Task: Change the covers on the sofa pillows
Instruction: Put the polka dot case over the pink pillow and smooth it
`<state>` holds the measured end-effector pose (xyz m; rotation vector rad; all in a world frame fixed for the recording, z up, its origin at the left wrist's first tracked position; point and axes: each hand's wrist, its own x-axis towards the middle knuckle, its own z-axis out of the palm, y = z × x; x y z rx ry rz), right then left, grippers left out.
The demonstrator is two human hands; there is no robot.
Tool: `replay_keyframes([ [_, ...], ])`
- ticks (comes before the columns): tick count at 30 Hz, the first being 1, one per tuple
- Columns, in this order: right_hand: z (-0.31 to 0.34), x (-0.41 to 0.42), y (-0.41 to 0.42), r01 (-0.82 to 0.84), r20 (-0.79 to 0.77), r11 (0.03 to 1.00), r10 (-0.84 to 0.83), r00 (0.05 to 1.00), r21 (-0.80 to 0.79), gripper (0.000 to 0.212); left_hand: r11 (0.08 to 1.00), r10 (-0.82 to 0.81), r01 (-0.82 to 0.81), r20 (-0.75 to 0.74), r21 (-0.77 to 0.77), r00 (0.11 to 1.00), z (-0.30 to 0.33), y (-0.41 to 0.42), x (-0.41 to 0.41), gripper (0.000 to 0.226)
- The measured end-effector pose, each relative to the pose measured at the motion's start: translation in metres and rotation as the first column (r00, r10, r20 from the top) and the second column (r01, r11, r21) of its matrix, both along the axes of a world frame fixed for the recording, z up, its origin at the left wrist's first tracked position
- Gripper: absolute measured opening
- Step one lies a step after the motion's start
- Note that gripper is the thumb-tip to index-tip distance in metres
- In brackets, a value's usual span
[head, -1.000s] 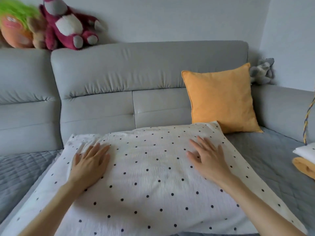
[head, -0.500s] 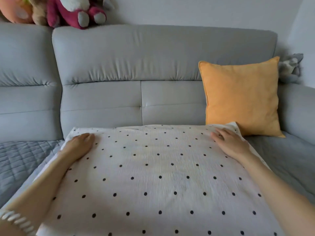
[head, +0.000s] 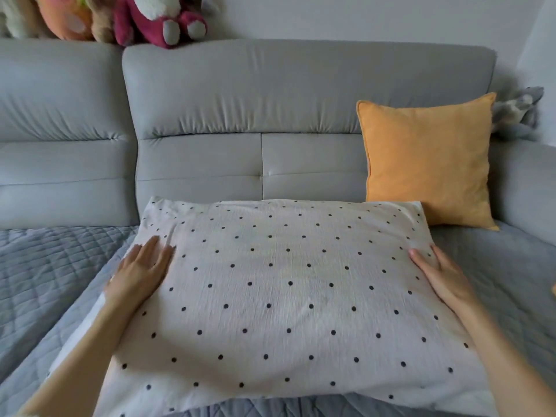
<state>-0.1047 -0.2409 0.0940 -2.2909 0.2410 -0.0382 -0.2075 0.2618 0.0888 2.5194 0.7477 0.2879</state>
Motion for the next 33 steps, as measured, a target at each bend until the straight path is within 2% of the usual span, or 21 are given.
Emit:
replay_keyframes([
  [1,0.001,-0.004,-0.001,0.011,0.000,0.999,-0.011,1.000,0.032,0.104,0.997,0.021,-0.021,0.001,-0.069,1.000,0.002,-0.001,-0.009,0.103],
  [3,0.004,-0.012,-0.001,0.014,0.006,0.996,-0.014,1.000,0.083,0.092,0.974,0.071,-0.072,-0.014,-0.214,0.997,0.010,-0.005,-0.025,0.110],
  [7,0.014,-0.016,-0.001,-0.035,-0.042,0.953,0.049,0.998,0.300,0.080,0.829,0.140,-0.108,0.017,-0.548,0.990,0.029,-0.005,-0.034,0.092],
  [9,0.021,-0.017,0.004,-0.044,-0.046,0.932,0.065,0.997,0.361,0.060,0.792,0.158,-0.088,0.063,-0.604,0.985,0.037,-0.007,-0.030,0.087],
  [15,0.025,-0.014,0.023,0.028,0.082,0.916,-0.067,0.994,0.400,0.044,0.838,0.274,-0.081,0.289,-0.539,0.917,0.045,-0.022,-0.023,0.069],
  [18,0.032,-0.014,0.023,0.028,0.176,0.894,-0.119,0.977,0.448,0.029,0.854,0.305,-0.063,0.399,-0.516,0.865,0.049,-0.024,-0.027,0.079],
  [20,0.038,-0.013,0.024,0.004,0.235,0.877,-0.133,0.963,0.480,0.020,0.867,0.309,-0.036,0.477,-0.497,0.823,0.054,-0.025,-0.028,0.078],
  [24,0.053,-0.002,0.041,-0.092,0.348,0.843,-0.117,0.930,0.529,0.022,0.853,0.360,0.029,0.627,-0.521,0.691,0.072,-0.014,-0.025,0.052],
  [27,0.070,0.019,0.068,-0.167,0.446,0.796,-0.140,0.884,0.581,0.017,0.837,0.415,0.059,0.702,-0.543,0.579,0.089,0.011,-0.020,0.048],
  [29,0.084,0.042,0.087,-0.219,0.509,0.763,-0.163,0.845,0.608,0.022,0.829,0.438,0.085,0.737,-0.553,0.515,0.100,0.031,-0.011,0.049],
  [33,0.116,0.106,0.128,-0.317,0.626,0.747,-0.168,0.761,0.585,0.031,0.832,0.448,0.115,0.779,-0.543,0.438,0.118,0.079,0.027,0.047],
])
